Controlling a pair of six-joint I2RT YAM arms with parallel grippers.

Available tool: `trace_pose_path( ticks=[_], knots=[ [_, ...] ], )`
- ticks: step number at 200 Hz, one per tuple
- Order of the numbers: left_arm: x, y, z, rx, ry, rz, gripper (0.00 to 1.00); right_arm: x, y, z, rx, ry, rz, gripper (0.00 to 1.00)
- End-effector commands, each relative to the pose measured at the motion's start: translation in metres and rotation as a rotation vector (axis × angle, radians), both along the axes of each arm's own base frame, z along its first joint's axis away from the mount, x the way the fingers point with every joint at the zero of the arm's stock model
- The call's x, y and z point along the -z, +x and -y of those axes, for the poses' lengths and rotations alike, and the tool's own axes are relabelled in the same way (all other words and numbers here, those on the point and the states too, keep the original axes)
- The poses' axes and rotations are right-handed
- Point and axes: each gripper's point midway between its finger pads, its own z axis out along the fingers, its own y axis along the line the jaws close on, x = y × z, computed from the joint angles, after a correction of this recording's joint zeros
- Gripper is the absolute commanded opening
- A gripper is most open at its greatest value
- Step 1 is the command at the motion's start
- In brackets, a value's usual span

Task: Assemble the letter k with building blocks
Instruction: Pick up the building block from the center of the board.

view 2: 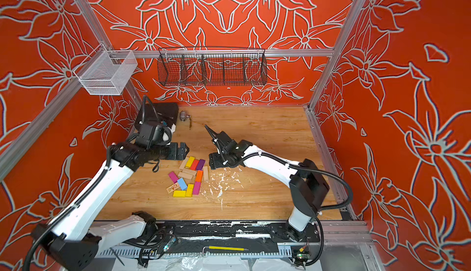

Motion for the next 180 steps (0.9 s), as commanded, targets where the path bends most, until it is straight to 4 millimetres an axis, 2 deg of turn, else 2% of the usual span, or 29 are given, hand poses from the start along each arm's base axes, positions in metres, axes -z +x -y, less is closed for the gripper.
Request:
trace_pose_path(
  ticks=[1,24,47,70,92,153,180],
  knots=[
    [0.005,-0.02,-0.007,0.157,0.111,0.097,0.97,0.019,-0.002,-0.013,-0.022,-0.06,-0.025,0.68],
    [0.012,-0.041,-0.003,0.297,0.143,0.213,0.97,0.038,-0.002,-0.029,-0.039,-0.102,-0.048,0.65],
    [0.016,-0.051,-0.003,0.351,0.159,0.326,0.97,0.053,-0.001,-0.042,-0.047,-0.111,-0.061,0.6],
    [0.023,-0.062,0.002,0.433,0.176,0.411,0.97,0.068,0.001,-0.045,-0.029,-0.135,-0.071,0.53],
    [0.022,-0.066,0.005,0.453,0.163,0.487,0.97,0.079,0.001,-0.044,-0.024,-0.157,-0.087,0.5],
    [0.036,-0.069,0.001,0.481,0.208,0.438,0.97,0.092,0.0,-0.045,-0.02,-0.191,-0.081,0.47],
    [0.036,-0.069,0.003,0.479,0.196,0.441,0.97,0.095,0.002,-0.042,-0.016,-0.208,-0.076,0.45]
  ],
)
